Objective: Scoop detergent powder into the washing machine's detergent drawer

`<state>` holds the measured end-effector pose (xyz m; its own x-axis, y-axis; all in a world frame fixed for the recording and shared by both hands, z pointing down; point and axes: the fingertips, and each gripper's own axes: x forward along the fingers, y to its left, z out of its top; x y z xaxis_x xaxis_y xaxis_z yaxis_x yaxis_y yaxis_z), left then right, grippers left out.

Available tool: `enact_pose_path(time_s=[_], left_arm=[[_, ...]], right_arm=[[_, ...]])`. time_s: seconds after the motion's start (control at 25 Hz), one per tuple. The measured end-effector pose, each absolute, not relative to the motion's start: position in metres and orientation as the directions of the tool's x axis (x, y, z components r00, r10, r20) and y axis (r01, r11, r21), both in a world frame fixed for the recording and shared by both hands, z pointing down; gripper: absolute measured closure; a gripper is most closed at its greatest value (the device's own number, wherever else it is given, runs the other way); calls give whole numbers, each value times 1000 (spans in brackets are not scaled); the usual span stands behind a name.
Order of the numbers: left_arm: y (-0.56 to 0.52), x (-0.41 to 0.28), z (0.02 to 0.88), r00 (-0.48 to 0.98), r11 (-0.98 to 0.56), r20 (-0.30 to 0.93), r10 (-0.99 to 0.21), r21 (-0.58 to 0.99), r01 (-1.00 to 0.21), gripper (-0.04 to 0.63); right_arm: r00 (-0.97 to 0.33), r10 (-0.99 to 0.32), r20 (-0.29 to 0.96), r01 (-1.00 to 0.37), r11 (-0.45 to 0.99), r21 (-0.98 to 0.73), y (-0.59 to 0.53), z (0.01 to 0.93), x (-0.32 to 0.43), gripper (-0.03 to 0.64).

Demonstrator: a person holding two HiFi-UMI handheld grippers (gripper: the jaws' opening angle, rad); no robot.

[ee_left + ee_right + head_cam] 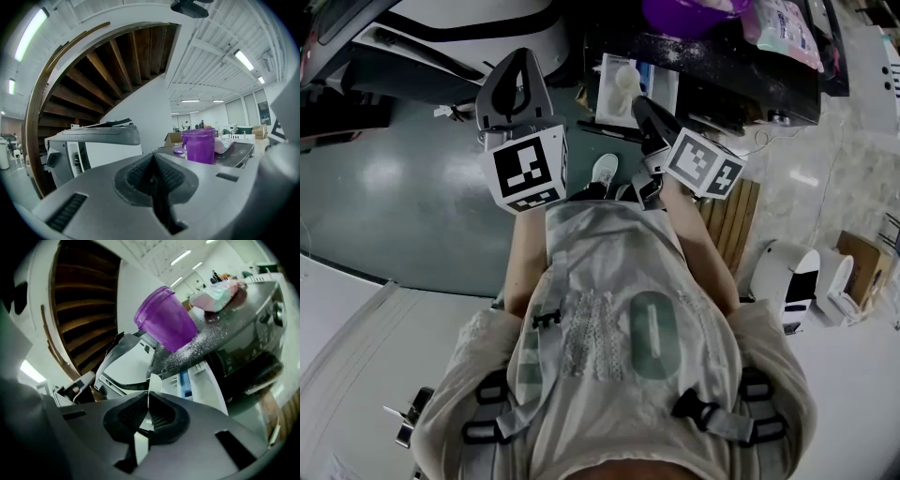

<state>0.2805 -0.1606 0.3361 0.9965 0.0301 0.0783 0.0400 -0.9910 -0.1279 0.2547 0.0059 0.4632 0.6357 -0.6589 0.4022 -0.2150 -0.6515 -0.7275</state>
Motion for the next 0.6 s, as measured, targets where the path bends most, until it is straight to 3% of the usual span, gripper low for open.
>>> enact_pose_path(time_s=[0.24, 0.6], left_arm=[[-162, 281, 342, 996, -992, 82, 34, -121, 43, 574], [-171, 283, 341, 997, -992, 75, 29, -117, 38, 574]], right_arm=[[618, -616, 489, -390, -780, -490, 0, 464, 253, 606], [628, -524, 576, -543, -825, -157, -7, 467, 253, 606]])
